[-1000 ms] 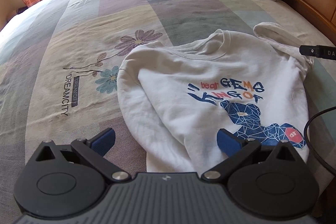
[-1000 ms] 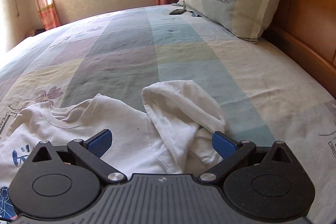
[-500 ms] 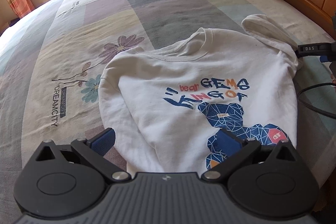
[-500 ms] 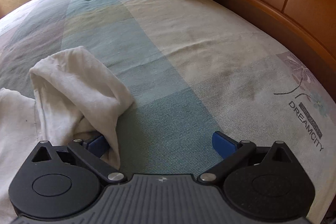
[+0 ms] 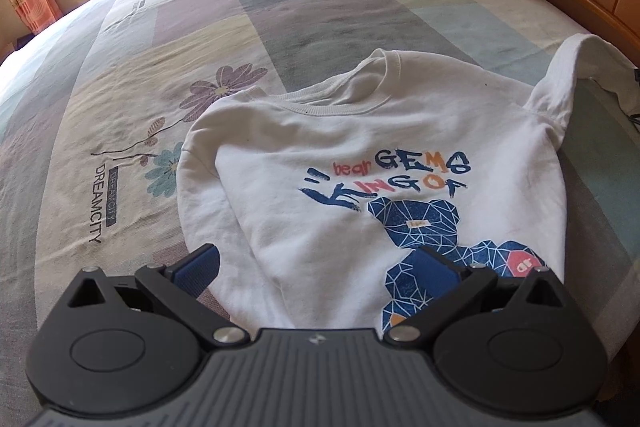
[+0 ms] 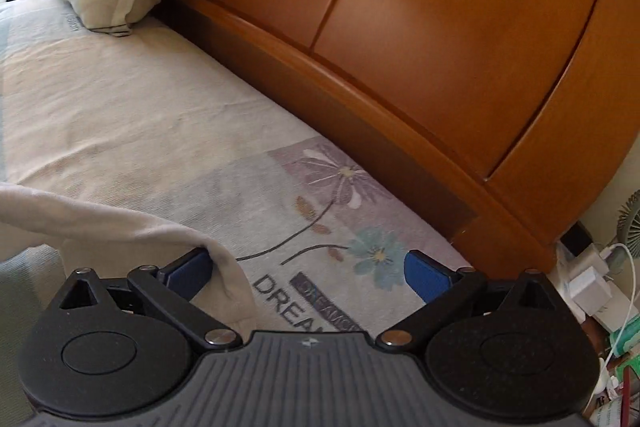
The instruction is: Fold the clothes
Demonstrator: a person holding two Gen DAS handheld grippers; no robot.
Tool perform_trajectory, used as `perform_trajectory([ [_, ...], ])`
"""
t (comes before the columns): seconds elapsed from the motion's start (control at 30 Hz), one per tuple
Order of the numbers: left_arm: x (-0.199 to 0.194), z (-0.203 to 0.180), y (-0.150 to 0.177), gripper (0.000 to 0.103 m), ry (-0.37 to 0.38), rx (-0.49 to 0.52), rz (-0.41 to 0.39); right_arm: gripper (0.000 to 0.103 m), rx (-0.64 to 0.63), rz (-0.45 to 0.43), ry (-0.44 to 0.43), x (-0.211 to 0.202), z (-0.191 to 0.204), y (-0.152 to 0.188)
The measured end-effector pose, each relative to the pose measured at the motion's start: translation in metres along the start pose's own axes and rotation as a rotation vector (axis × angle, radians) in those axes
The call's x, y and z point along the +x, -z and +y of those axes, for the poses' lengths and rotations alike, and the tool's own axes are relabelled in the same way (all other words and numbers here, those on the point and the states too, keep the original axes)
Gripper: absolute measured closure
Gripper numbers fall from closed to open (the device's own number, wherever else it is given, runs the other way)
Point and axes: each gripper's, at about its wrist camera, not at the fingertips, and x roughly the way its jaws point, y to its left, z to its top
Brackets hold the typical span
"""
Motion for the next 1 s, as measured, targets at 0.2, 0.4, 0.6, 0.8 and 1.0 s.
perform_trajectory([
  [0.2,0.003,0.0,-0.002,0.001,0.002,-0.004,0.002,0.0,0.091,0.013,0.06,0.008,-0.037,-0.002],
  [0.4,0.003,-0.004,-0.005,0.001,0.011,0.004,-0.002,0.0,0.014,0.08,-0.214,-0.021,-0.009,0.017],
  [0.6,0.001,0.0,-0.005,0.001,0.017,-0.016,-0.008,0.0,-0.103,0.056,-0.605,-0.078,0.045,0.031],
  [0.8,-0.006,0.022,0.004,0.001,0.006,-0.076,-0.02,0.0,-0.231,0.011,-0.877,-0.145,0.103,0.041],
  [1.0,-0.015,0.064,0.025,0.001,-0.049,-0.169,-0.026,0.0,-0.412,0.012,-1.049,-0.216,0.157,0.067],
])
